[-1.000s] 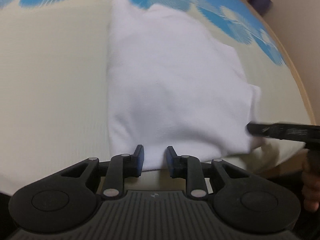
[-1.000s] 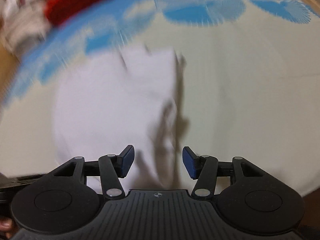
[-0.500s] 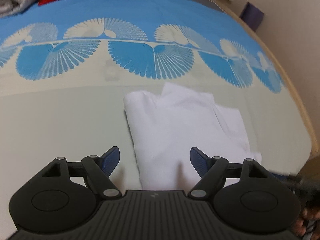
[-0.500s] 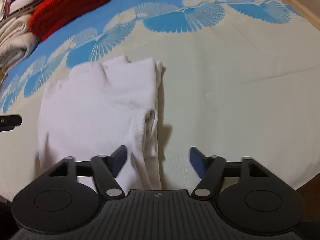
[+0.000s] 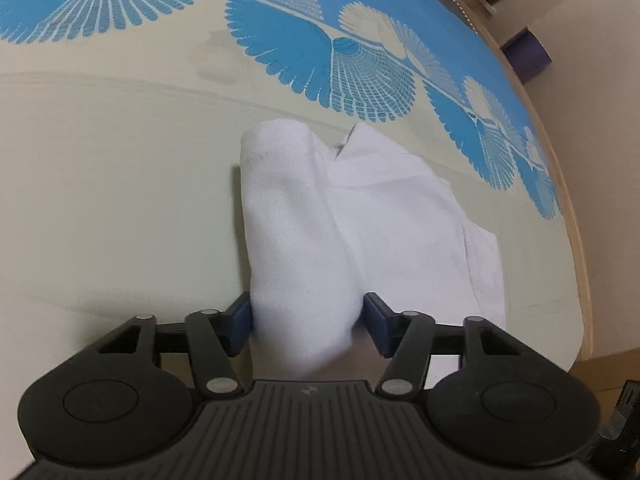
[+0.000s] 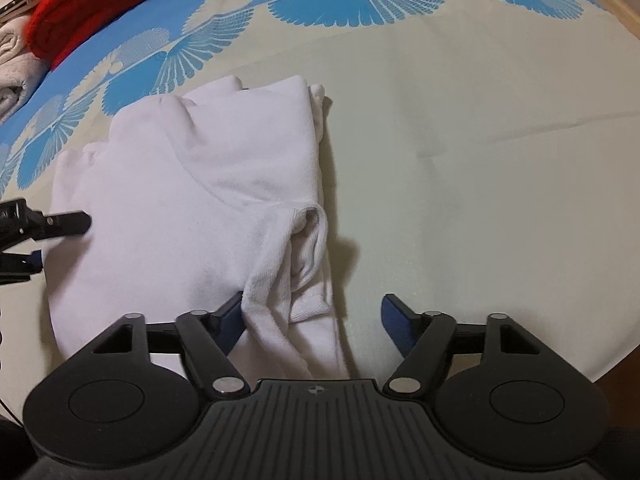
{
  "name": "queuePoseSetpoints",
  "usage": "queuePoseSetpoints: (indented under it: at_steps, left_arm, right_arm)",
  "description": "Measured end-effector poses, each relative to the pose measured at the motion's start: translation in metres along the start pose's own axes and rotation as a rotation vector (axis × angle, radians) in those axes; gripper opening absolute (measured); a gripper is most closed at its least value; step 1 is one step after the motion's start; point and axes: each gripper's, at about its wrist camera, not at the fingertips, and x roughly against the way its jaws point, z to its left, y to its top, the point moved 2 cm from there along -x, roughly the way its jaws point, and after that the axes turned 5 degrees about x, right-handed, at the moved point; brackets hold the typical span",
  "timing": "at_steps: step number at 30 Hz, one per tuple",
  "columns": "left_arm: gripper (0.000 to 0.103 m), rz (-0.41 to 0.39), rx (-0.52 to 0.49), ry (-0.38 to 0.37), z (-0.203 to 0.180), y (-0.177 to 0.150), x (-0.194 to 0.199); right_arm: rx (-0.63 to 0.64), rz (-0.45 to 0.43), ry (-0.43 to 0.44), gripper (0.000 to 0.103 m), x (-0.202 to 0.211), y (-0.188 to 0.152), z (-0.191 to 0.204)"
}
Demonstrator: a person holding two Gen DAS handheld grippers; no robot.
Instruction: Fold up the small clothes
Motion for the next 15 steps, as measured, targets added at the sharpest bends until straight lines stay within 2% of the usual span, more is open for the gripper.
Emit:
queuePoseSetpoints:
  at_steps: [1,4,7,12,15]
  left_arm:
    - [0.046,-0.004,-0.018,-0.001,-0.001,0.001,0.001]
    - [0.035,-0.036,-0.048,-0.002,0.0,0.004,0.01]
    - [0.033,-0.112,-0.11,0.05,0.001,0.009,0.031]
    - [0.032,-0.219,-0.049,0.064,0.04,0.034,0.079]
    - [0.035,-0.308,-0.017,0.098,0.07,0.053,0.112]
  right_arm:
    - [-0.008,-0.003,0.019,0.044,0.0,0.0,0.004]
    - [0.005,-0.022,0.003,0.032,0.002,0.001,0.017]
    - [0.02,-0.048,0.024,0.022,0.002,0.006,0.038]
    - [0.037,-0.075,0.102,0.014,-0.006,0.021,0.083]
    - [0.08,-0.135,0.167,0.008,-0.004,0.035,0.119]
